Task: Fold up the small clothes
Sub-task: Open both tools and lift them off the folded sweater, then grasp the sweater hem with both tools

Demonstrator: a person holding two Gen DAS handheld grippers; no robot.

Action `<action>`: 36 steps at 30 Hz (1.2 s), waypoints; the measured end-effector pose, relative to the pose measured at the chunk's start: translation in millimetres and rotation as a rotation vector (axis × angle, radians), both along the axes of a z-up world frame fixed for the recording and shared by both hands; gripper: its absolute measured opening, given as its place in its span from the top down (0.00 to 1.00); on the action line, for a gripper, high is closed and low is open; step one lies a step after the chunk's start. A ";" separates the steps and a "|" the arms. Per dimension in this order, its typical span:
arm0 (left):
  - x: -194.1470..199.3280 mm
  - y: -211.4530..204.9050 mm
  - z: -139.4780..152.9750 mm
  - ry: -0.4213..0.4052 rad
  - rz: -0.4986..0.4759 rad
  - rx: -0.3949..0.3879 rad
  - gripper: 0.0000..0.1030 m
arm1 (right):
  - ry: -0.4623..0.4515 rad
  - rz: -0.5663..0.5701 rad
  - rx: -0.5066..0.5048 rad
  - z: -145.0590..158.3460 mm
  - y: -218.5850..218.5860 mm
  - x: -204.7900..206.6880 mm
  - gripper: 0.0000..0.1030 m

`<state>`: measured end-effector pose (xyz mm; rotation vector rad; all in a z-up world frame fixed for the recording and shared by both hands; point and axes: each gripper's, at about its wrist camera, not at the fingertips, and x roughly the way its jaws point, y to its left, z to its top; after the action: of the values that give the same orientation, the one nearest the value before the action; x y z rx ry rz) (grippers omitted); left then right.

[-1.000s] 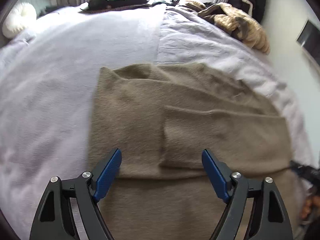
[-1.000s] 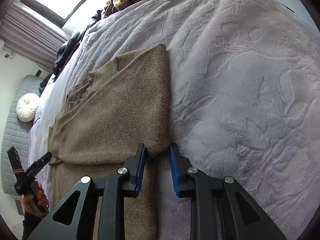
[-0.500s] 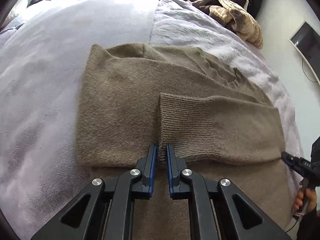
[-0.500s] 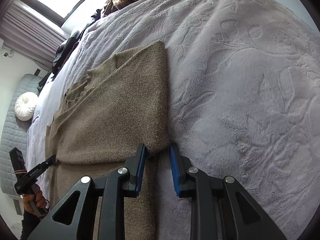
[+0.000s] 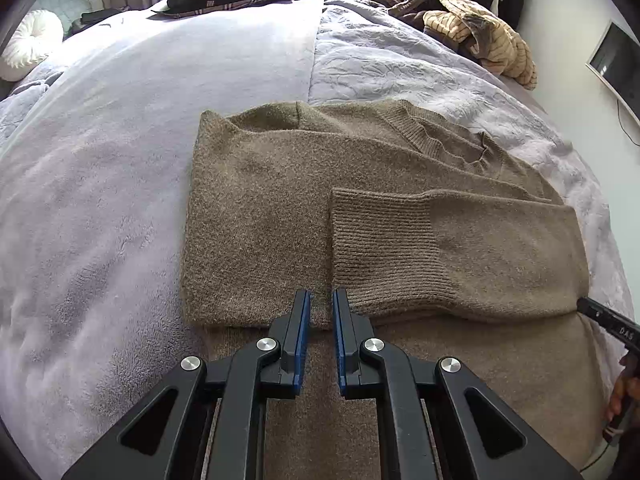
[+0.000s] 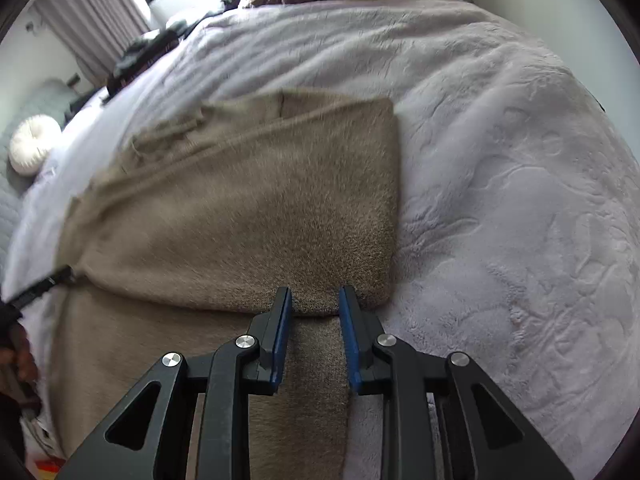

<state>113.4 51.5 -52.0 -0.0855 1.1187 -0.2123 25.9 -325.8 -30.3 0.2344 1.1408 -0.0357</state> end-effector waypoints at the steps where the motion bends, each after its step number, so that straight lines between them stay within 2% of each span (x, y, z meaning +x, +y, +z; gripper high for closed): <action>1: -0.3 0.3 0.1 0.002 0.002 -0.001 0.88 | -0.003 -0.008 0.007 1.6 -1.2 -1.8 0.74; 11: -3.8 -2.4 0.5 0.001 -0.005 0.017 0.88 | -0.004 -0.086 0.099 11.3 -22.3 -30.8 0.71; 14: -6.1 -4.4 2.1 0.001 -0.009 0.025 0.88 | -0.008 -0.080 0.105 14.6 -16.4 -34.1 0.69; 19: -14.4 -5.5 5.5 0.002 -0.006 0.047 0.87 | -0.015 -0.066 0.120 21.0 -8.0 -40.3 0.57; 21: -19.3 -5.8 6.3 0.001 -0.004 0.063 0.87 | -0.018 -0.061 0.123 23.5 -3.3 -44.0 0.54; 31: -48.7 -5.3 6.1 0.003 -0.016 0.094 0.87 | -0.010 -0.038 0.161 25.5 15.2 -65.0 0.50; 32: -52.8 -5.0 6.9 -0.004 -0.015 0.102 0.82 | -0.010 -0.035 0.165 26.2 16.7 -67.7 0.49; 34: -60.8 -2.2 9.9 -0.018 -0.001 0.110 0.00 | -0.014 -0.029 0.166 28.0 20.4 -72.6 0.49; 36: -72.8 2.8 18.1 -0.072 0.020 0.115 0.01 | -0.020 -0.025 0.168 30.1 23.7 -79.0 0.49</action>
<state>40.6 54.3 -33.9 0.0126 1.0558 -0.1316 -53.2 -302.1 -0.2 0.3973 1.1217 0.0401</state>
